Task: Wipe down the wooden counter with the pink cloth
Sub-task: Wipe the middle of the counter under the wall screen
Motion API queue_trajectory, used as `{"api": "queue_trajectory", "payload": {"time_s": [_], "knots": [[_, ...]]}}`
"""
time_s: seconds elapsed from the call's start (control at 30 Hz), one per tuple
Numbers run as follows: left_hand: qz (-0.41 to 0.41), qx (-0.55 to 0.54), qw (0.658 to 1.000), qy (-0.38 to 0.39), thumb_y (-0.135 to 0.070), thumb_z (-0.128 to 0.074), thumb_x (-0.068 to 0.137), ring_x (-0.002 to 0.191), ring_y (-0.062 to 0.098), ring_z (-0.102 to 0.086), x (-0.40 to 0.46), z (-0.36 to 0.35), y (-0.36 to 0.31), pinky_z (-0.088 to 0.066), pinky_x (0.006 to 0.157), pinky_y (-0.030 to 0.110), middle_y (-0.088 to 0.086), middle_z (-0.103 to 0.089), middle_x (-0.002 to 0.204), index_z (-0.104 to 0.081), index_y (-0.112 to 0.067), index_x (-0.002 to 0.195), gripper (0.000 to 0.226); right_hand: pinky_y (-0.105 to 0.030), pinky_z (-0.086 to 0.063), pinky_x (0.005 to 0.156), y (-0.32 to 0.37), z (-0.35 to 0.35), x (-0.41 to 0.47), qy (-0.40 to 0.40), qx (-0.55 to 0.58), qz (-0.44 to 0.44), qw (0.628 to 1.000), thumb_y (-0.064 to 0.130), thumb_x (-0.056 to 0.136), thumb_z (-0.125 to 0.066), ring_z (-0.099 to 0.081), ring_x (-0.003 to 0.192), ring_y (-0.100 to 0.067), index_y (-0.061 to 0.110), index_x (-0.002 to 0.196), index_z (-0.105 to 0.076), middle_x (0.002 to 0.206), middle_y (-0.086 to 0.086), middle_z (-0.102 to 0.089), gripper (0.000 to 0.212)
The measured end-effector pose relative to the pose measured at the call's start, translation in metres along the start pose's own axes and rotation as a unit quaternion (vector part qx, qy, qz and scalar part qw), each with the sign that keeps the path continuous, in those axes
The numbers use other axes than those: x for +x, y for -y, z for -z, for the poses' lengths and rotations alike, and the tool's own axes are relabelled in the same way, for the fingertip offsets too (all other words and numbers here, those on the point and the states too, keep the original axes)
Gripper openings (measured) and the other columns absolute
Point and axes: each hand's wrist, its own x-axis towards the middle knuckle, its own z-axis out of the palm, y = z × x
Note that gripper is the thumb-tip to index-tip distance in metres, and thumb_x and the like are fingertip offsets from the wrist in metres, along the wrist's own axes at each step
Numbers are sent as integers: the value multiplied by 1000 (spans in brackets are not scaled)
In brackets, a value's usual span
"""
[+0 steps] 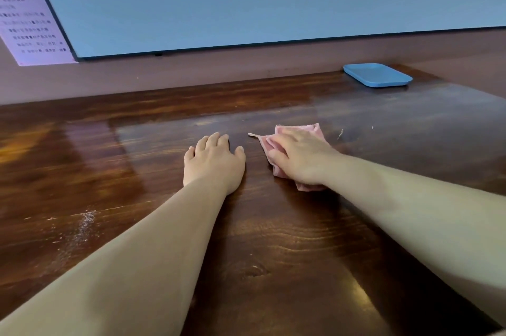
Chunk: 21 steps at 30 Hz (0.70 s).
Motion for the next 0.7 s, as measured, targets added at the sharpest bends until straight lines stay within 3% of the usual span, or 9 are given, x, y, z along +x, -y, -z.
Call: {"api": "queue_trajectory", "payload": {"time_s": [0.03,0.1,0.17,0.23,0.4,0.57,0.7], "knots": [[0,1,1000,-1,-52,-23,97,147,15,-12,1,0,0,-9,119,41,-6,-21,159,-27,-24,151,60,-39,-30,96,0,-5,3,-12,-9,10,1000,46,101,-17,-46,105,-13,33,89,-49,105,11,-52,37],[0,0,1000,0,-52,-23,98,147,16,-13,0,0,0,-9,119,41,-6,-22,159,-27,-24,151,60,-40,-27,102,-4,-10,11,2,-7,6,1000,42,104,-17,-45,114,-13,32,100,-48,111,9,-49,33],[-1,-2,1000,1,-52,-23,98,147,16,-12,0,2,-1,-9,120,41,-6,-20,159,-26,-24,151,60,-42,-19,116,-8,-10,17,14,9,-26,1000,39,106,-18,-33,141,-20,24,132,-48,146,-2,-44,42],[0,-2,1000,7,-51,-22,98,147,15,-11,-1,2,-1,-8,120,40,-6,-18,160,-25,-24,152,60,-42,-5,124,-5,-13,11,33,20,-65,997,40,107,-18,-12,154,-20,18,154,-30,166,-5,-19,53],[-4,0,1000,4,-51,-22,99,147,16,-11,-1,0,0,-8,120,42,-6,-19,160,-26,-22,152,60,-40,-10,124,-13,-28,-20,-6,19,20,1000,37,104,-24,-21,151,-15,20,150,-38,161,1,-33,51],[0,1,1000,13,-51,-21,99,148,17,-10,-2,2,-1,-8,120,42,-5,-17,160,-25,-22,152,61,-42,-9,123,-3,-20,8,3,23,-50,999,39,106,-22,-15,151,-17,31,154,-30,165,5,-23,50],[-6,-7,1000,13,-50,-21,99,148,17,-9,-3,2,0,-6,120,42,-4,-16,161,-24,-22,152,60,-43,-7,123,2,-23,-16,7,32,-5,999,38,105,-19,-18,150,-15,36,150,-36,162,8,-27,48]]}}
